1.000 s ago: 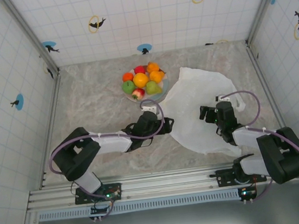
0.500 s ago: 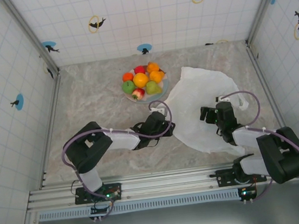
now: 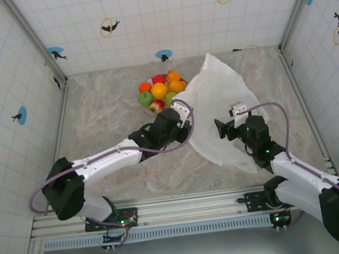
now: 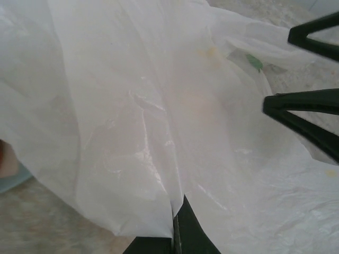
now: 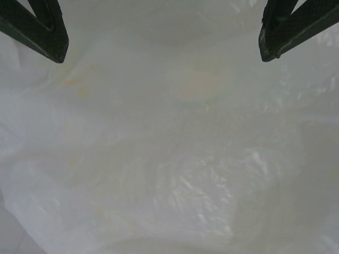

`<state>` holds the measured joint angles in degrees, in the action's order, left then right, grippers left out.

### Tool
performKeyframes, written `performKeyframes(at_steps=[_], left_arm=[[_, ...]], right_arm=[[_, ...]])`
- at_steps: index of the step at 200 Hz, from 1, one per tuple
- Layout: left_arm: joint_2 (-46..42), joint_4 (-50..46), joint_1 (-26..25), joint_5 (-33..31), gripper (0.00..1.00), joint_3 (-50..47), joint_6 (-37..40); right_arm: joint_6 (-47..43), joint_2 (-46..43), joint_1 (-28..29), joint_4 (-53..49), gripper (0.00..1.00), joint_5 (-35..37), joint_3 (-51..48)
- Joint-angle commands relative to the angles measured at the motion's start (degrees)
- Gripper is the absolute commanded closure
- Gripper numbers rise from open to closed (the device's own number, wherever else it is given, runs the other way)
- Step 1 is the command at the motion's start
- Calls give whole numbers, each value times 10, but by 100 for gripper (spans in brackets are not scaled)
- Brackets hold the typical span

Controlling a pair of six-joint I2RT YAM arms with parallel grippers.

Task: Place the fruits into the plastic bag

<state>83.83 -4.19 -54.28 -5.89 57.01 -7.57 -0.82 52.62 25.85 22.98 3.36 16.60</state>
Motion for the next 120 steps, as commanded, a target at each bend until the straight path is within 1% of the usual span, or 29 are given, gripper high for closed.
performKeyframes(at_steps=[1, 18, 34, 46, 61, 75, 94, 120], left_arm=[[-36, -105, 42, 6, 100, 23, 86], [-63, -112, 83, 60, 100, 31, 99], [-68, -138, 118, 103, 100, 49, 110], [-60, -164, 140, 116, 100, 64, 116], [-49, -189, 153, 119, 100, 77, 128], [-44, -195, 160, 118, 100, 85, 133], [-45, -193, 164, 124, 100, 89, 136], [-42, -192, 168, 131, 100, 94, 139]], right_arm=[[-150, -24, 17, -4, 7, -33, 21], [-231, -20, 20, -1, 9, -57, 23], [-302, -7, 23, -26, 12, -98, 38], [-349, 7, 28, -42, 12, -131, 46], [-404, 24, 38, -67, 13, -158, 52], [-440, 45, 54, -80, 13, -154, 52], [-479, 80, 75, -94, 13, -111, 55], [-506, 115, 79, -66, 14, -75, 49]])
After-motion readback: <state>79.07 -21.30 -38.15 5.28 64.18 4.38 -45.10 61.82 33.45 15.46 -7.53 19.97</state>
